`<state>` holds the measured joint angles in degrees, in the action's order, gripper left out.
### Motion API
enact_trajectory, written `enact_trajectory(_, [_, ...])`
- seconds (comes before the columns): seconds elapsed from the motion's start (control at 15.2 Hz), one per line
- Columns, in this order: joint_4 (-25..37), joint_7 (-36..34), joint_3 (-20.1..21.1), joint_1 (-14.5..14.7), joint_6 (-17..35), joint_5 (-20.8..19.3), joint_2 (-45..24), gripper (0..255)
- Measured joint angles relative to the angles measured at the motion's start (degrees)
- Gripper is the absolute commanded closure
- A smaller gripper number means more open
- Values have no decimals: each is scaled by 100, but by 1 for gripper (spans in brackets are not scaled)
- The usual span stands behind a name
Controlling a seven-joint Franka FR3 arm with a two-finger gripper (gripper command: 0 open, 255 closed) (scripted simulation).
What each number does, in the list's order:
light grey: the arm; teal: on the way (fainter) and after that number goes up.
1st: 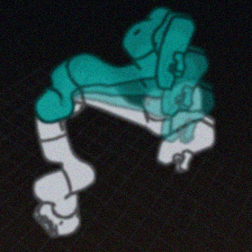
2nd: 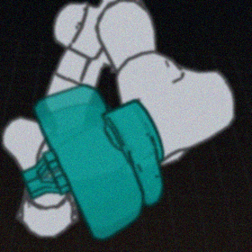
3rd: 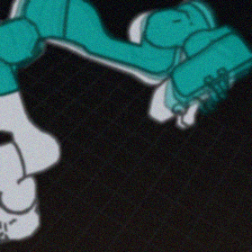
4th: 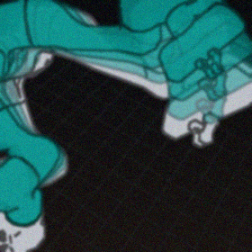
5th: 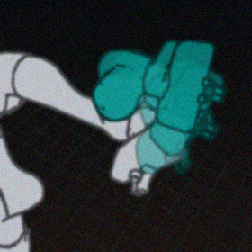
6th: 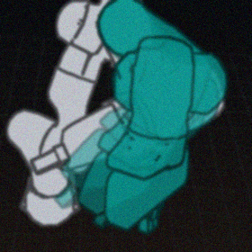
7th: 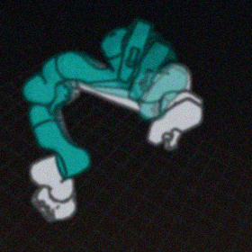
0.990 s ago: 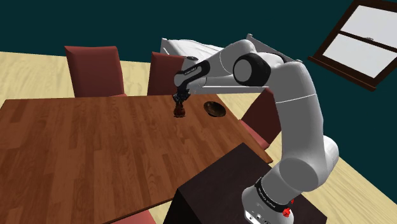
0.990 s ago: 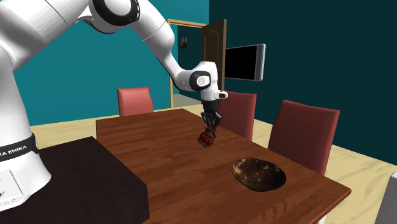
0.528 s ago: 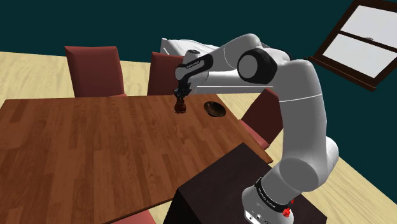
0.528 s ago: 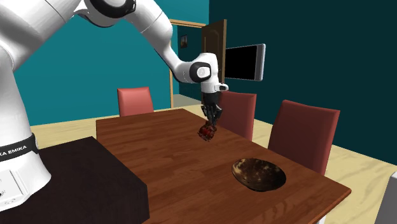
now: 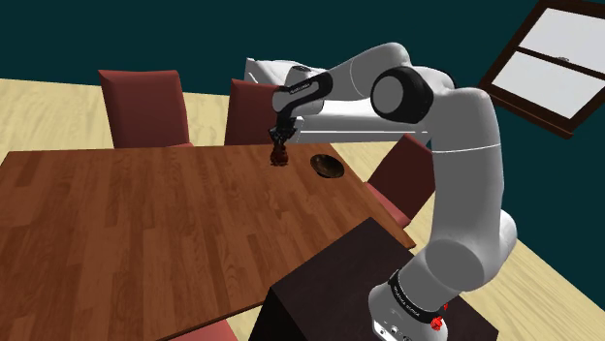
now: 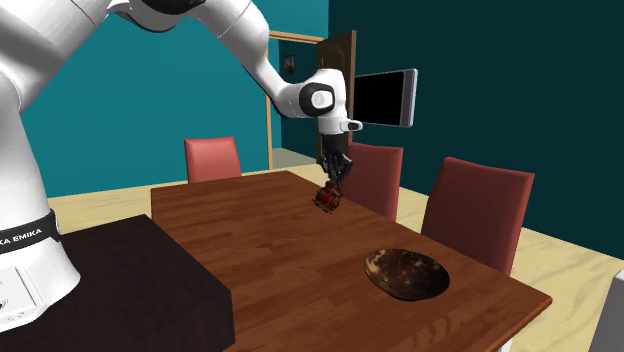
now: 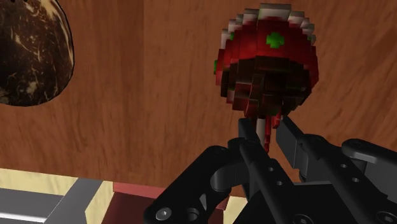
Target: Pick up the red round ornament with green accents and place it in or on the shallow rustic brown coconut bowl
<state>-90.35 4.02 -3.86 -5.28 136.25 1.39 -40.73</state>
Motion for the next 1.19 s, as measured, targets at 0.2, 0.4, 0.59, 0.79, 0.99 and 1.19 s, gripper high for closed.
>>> enact_trajectory(0.2, [-86, 339, -18, -292, 25, 51, 63, 255])
enact_trajectory(0.4, [-246, 691, -39, -589, 63, 102, 191, 255])
enact_trajectory(0.59, [-274, 1080, -59, -920, 55, 165, 232, 255])
enact_trajectory(0.79, [-205, 1406, -77, -1198, -24, 215, 244, 255])
enact_trajectory(0.99, [-16, 1769, -94, -1516, -115, 277, 142, 255])
enact_trajectory(1.19, [199, 2124, -110, -1832, -235, 337, 46, 255])
